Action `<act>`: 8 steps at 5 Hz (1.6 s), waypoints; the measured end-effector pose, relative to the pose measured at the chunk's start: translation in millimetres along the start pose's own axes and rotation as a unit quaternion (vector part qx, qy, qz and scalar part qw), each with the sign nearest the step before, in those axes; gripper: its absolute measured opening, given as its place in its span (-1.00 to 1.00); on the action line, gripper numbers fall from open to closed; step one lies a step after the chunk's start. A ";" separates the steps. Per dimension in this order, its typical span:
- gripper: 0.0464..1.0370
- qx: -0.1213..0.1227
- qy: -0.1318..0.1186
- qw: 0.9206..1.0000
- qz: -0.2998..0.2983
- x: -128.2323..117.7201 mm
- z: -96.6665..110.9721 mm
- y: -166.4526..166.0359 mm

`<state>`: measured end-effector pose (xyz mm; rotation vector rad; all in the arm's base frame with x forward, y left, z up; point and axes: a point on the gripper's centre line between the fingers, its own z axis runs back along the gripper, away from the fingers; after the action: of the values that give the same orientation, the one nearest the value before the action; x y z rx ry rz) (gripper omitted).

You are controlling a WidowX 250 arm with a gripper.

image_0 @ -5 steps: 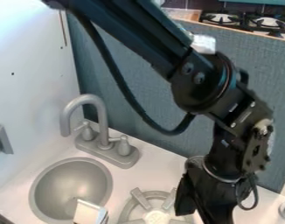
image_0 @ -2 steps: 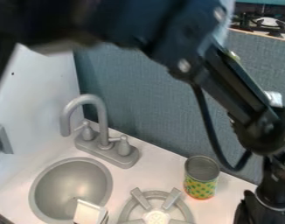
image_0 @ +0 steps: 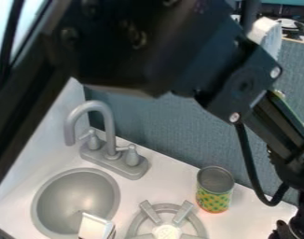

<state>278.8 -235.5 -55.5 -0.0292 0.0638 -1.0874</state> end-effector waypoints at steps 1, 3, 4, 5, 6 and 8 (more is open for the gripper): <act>0.93 0.001 0.008 1.000 -0.001 4.6 -6.6 2.9; 0.86 0.014 0.021 1.000 0.011 7.1 -13.0 10.8; 0.32 0.005 0.029 1.000 0.008 5.6 -24.0 9.5; 0.03 0.001 0.021 1.000 0.006 6.4 -24.9 7.5; 0.00 -0.013 0.010 1.000 0.013 -5.4 -5.9 6.4; 0.00 0.017 -0.022 0.981 0.190 -81.0 53.9 28.2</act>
<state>269.8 -151.0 -0.2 -0.0101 0.0094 -0.7043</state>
